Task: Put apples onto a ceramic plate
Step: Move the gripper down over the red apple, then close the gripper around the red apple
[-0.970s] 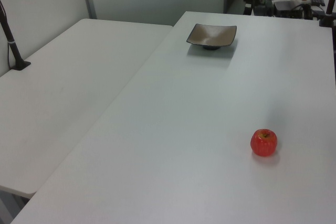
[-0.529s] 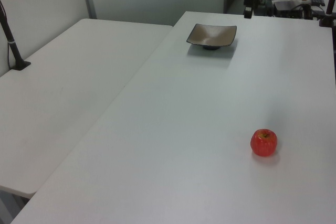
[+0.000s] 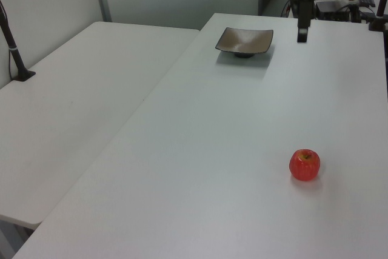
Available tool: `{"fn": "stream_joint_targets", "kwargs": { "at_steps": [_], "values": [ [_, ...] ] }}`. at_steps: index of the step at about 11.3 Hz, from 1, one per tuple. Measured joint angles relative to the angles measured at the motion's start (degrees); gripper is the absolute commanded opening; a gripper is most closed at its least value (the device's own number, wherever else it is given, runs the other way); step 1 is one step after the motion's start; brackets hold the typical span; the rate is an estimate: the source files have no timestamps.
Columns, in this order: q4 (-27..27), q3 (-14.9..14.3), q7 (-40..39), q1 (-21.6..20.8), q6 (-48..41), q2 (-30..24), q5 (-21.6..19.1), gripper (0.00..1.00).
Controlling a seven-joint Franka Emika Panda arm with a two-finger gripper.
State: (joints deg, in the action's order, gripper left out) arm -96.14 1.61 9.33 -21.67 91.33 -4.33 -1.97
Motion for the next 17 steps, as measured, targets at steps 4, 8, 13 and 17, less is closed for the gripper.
{"fn": "stream_joint_targets", "kwargs": {
  "at_steps": [4,8,13,17],
  "values": [
    [-7.88,0.73,1.99,-6.35,4.05,-0.3,-0.51,1.0],
    [-21.13,5.59,2.15,-6.39,18.57,-0.15,-0.74,1.0],
    [-32.89,5.98,2.17,-6.3,35.8,0.78,-0.74,1.0],
    [-33.79,6.36,2.17,-6.14,40.41,4.15,-0.74,1.0]
  ]
}}
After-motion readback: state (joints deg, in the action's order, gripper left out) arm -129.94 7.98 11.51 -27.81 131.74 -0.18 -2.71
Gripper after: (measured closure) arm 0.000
